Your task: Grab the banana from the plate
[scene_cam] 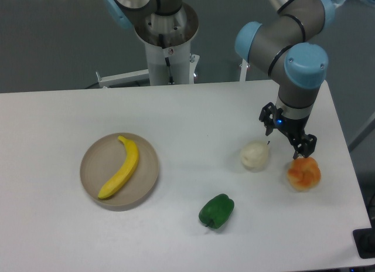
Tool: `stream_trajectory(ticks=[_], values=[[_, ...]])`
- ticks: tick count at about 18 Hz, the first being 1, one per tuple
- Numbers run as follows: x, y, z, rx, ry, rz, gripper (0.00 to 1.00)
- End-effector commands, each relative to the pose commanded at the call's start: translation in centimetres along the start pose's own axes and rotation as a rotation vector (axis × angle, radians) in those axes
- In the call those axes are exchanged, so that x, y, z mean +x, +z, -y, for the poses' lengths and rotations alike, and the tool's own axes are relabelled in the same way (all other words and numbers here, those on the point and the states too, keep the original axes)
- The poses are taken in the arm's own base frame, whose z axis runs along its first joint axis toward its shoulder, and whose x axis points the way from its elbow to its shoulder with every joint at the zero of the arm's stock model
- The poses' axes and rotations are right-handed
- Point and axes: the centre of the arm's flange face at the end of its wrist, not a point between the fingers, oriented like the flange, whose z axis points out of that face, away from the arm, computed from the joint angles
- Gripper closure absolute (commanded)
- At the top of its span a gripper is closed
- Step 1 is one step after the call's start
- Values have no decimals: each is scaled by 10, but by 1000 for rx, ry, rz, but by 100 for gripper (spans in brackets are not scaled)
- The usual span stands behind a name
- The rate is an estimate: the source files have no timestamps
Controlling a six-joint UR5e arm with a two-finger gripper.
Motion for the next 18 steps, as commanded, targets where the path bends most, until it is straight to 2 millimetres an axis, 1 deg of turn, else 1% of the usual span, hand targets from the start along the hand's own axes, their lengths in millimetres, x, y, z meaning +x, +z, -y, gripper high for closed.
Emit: stream_trajectory(ticks=[3,6,8,10,11,12,13,14,15,17,18], values=[[0,0,2,0,-5,0,0],[2,-1,9,2,-25,3,0],[3,-1,20,9,-87,5,0],[8,-6,34,21,-134,7,0],[15,-6,56,23,-137,0,0],[25,-1,72,25,-169,-14,0],[35,1,83,26,-213,-24,0],[42,1,97,27,-217,-26,0],[54,4,120,13,-212,-33,0],[79,16,151,11,-265,-64,0],[87,18,162,13,-291,-69,0]])
